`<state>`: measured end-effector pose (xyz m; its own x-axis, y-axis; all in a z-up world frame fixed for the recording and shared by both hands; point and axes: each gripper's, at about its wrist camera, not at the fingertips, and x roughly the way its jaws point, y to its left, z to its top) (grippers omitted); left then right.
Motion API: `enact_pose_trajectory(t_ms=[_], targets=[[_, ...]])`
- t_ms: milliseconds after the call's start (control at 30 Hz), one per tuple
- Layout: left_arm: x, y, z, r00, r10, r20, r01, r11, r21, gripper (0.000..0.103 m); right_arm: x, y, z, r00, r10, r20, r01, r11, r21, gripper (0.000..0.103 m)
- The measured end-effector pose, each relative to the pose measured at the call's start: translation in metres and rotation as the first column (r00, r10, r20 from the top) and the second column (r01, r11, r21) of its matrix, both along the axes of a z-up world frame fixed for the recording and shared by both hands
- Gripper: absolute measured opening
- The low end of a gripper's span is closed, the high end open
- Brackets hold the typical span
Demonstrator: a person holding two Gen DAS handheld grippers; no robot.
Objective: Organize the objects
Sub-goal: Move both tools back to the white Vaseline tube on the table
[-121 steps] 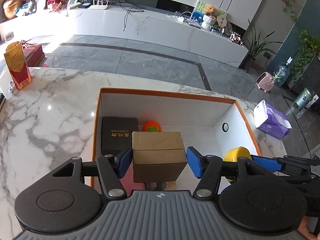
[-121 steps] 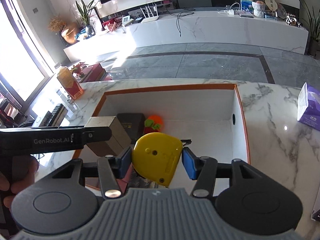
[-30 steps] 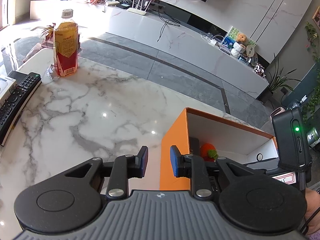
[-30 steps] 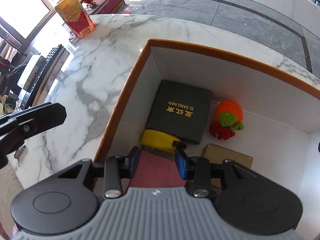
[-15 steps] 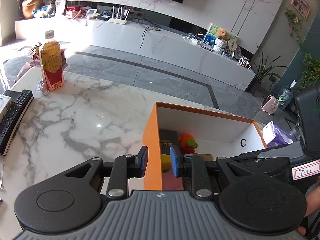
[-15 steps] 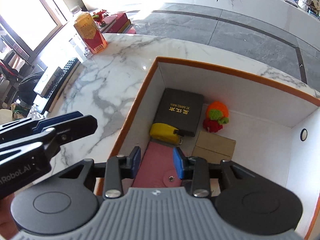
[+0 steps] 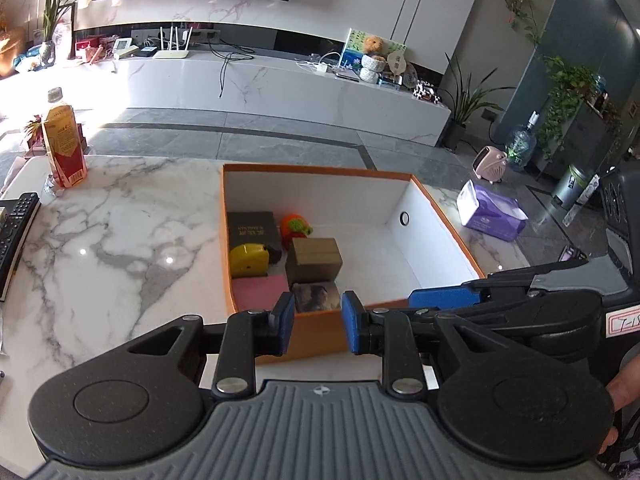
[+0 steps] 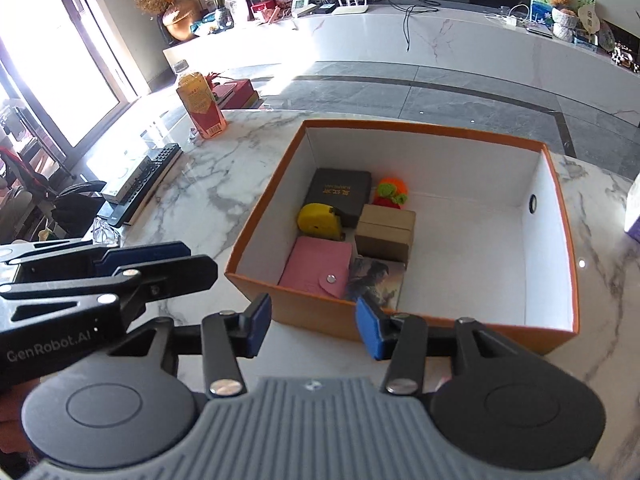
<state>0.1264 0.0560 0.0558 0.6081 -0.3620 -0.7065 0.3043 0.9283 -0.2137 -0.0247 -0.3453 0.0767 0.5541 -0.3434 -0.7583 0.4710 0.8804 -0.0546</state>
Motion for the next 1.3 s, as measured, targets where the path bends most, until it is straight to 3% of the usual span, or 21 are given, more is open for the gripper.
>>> enact_pose_trajectory(t_ms=[267, 500, 633, 767, 900, 1067, 1167, 1300], targets=[[-0.038, -0.014, -0.039, 0.992, -0.063, -0.108, 0.073, 0.993, 0.092, 0.037, -0.060, 0.008, -0.030, 0.999, -0.037, 0.006, 0.037, 0.999, 0.012, 0.058], [-0.067, -0.019, -0.081, 0.979, -0.074, -0.189, 0.119, 0.964, 0.237, 0.057, -0.096, 0.010, -0.079, 0.996, -0.081, -0.047, 0.084, 0.994, 0.066, 0.058], [-0.074, -0.020, -0.097, 0.975, -0.056, -0.217, 0.124, 0.941, 0.316, 0.057, -0.101, 0.010, -0.103, 0.994, -0.079, -0.072, 0.087, 0.989, 0.116, 0.058], [-0.072, -0.019, -0.108, 0.967, -0.040, -0.250, 0.120, 0.943, 0.312, 0.057, -0.091, 0.013, -0.117, 0.997, -0.054, -0.063, 0.064, 0.986, 0.154, 0.058], [-0.073, -0.021, -0.115, 0.966, -0.028, -0.258, 0.123, 0.925, 0.359, 0.057, -0.070, 0.018, -0.125, 0.998, -0.021, -0.056, 0.030, 0.986, 0.166, 0.065], [-0.071, -0.022, -0.122, 0.959, -0.035, -0.280, 0.140, 0.921, 0.364, 0.057, -0.045, 0.025, -0.138, 0.997, 0.020, -0.071, -0.008, 0.984, 0.176, 0.066], [-0.069, -0.023, -0.125, 0.956, -0.037, -0.291, 0.146, 0.920, 0.362, 0.057, -0.036, 0.026, -0.144, 0.996, 0.033, -0.084, -0.018, 0.985, 0.173, 0.062], [-0.065, -0.023, -0.129, 0.950, -0.038, -0.311, 0.154, 0.921, 0.358, 0.056, -0.029, 0.024, -0.152, 0.994, 0.037, -0.104, -0.018, 0.984, 0.178, 0.046]])
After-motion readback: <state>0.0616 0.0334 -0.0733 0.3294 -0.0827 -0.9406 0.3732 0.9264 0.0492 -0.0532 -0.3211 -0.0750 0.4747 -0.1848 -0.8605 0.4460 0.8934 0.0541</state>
